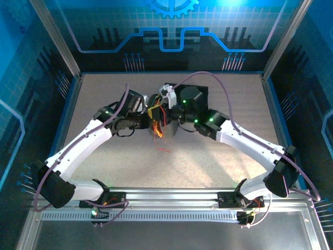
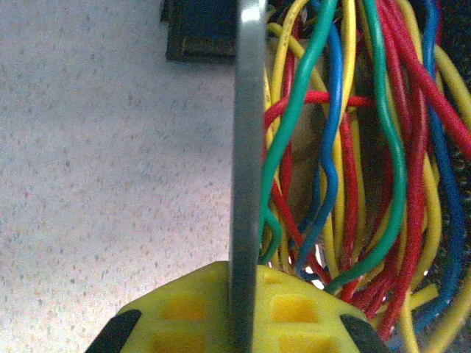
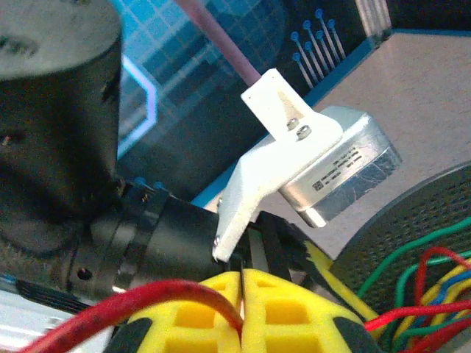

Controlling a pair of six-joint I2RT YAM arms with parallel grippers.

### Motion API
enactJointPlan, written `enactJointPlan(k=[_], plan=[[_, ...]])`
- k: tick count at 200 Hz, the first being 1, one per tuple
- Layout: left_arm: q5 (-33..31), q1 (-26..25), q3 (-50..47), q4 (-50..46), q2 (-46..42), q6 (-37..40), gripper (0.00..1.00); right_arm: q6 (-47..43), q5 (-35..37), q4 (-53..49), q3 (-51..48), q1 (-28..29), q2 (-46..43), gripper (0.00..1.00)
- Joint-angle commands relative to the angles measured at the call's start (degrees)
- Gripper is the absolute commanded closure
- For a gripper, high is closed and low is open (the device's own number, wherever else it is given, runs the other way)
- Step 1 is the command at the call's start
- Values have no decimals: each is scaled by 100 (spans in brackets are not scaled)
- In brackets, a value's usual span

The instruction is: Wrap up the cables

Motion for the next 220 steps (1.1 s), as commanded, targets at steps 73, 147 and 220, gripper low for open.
enactJointPlan(k=[73,147,220], plan=[[115,657,-137,1125,-492,-555,100,-1077,765,867,-1366,1126,-294,87],[-244,662,-135,1107,-855,-155,100,-1187,1164,-330,-1095,992,-955,44],[-855,656,-135,1557,-1205,580,100,-1014,-298,-681,-2176,-64,-2380,8]])
